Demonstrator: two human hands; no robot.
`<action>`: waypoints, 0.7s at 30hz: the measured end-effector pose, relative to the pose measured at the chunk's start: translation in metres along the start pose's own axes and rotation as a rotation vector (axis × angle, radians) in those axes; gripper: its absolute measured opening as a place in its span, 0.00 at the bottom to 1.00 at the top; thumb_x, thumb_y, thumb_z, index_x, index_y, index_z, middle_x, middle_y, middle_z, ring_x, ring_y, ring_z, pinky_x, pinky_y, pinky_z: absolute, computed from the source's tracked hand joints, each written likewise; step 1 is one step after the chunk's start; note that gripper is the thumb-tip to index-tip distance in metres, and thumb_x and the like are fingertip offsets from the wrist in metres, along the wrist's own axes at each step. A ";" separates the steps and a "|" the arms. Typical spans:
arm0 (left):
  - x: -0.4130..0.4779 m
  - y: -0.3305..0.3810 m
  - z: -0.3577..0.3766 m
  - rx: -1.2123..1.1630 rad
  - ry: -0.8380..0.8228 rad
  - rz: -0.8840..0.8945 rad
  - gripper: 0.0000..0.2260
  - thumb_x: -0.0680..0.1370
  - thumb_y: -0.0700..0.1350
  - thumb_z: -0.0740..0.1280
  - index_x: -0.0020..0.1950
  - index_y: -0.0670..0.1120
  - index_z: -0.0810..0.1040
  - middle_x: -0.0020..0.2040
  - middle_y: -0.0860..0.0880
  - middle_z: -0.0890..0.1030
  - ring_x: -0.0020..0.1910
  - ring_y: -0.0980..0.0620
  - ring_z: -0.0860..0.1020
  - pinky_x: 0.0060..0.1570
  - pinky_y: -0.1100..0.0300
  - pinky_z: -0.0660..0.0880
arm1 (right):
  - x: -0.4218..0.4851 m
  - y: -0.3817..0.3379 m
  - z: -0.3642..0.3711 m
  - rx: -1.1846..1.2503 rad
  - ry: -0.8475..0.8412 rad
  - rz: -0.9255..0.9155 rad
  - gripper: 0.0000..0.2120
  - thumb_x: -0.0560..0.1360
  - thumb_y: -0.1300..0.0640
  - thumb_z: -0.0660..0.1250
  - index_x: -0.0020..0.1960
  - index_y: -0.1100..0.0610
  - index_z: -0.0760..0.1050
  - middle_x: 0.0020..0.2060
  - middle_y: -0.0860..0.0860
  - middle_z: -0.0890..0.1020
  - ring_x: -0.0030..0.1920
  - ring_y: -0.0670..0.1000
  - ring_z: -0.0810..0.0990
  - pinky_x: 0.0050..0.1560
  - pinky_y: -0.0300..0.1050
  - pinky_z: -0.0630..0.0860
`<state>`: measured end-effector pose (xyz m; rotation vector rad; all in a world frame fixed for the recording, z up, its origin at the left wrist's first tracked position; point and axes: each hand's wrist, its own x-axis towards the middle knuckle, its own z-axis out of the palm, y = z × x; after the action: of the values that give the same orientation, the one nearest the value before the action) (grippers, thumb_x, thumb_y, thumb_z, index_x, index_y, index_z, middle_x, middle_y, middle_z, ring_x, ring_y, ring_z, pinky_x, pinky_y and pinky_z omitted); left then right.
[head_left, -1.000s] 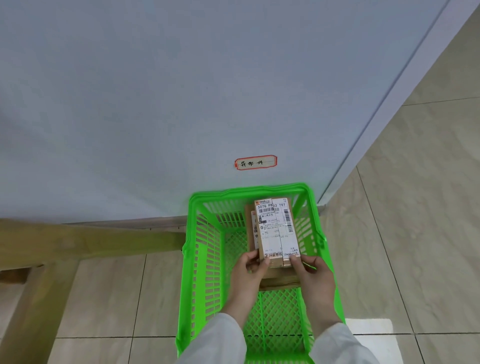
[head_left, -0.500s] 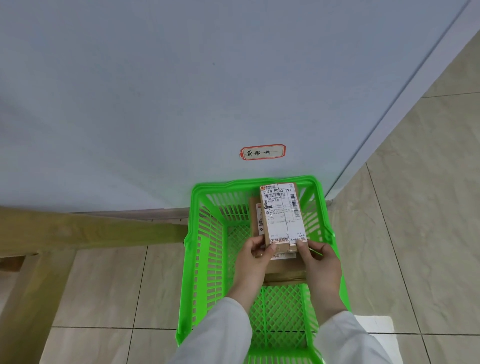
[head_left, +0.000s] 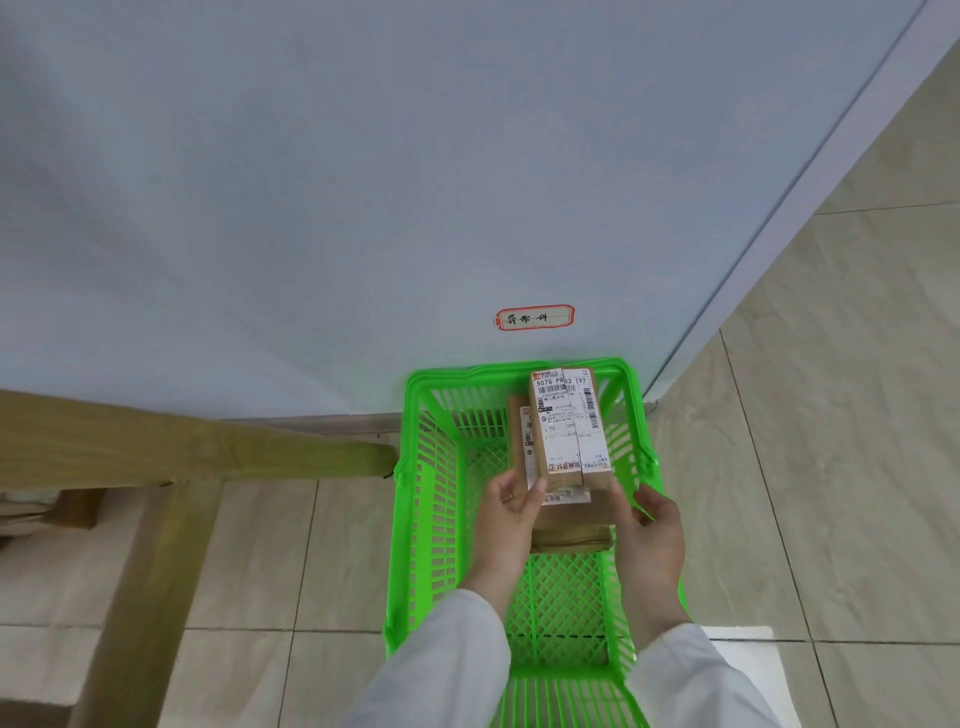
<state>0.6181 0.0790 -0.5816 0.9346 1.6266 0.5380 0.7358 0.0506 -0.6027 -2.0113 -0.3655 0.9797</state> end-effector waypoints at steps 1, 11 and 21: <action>-0.013 0.008 -0.004 0.011 0.004 -0.013 0.21 0.79 0.47 0.64 0.70 0.42 0.67 0.65 0.49 0.73 0.55 0.60 0.70 0.46 0.76 0.66 | -0.013 -0.009 -0.007 -0.012 -0.011 0.016 0.25 0.75 0.54 0.69 0.66 0.67 0.69 0.61 0.60 0.76 0.61 0.58 0.75 0.57 0.45 0.68; -0.198 0.121 -0.063 -0.093 0.071 -0.107 0.16 0.79 0.41 0.66 0.65 0.37 0.71 0.63 0.43 0.75 0.55 0.56 0.72 0.46 0.75 0.66 | -0.199 -0.150 -0.092 -0.017 -0.109 0.049 0.19 0.75 0.57 0.69 0.61 0.67 0.72 0.55 0.59 0.79 0.54 0.54 0.76 0.57 0.43 0.69; -0.362 0.201 -0.132 -0.222 0.047 -0.020 0.11 0.79 0.42 0.65 0.61 0.43 0.74 0.54 0.51 0.77 0.54 0.54 0.75 0.63 0.55 0.72 | -0.352 -0.232 -0.162 0.142 -0.165 0.063 0.13 0.77 0.60 0.66 0.59 0.65 0.73 0.49 0.55 0.78 0.51 0.51 0.76 0.64 0.54 0.72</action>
<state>0.5710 -0.0779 -0.1789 0.7449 1.5793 0.7156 0.6511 -0.1016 -0.1859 -1.8289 -0.3137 1.1819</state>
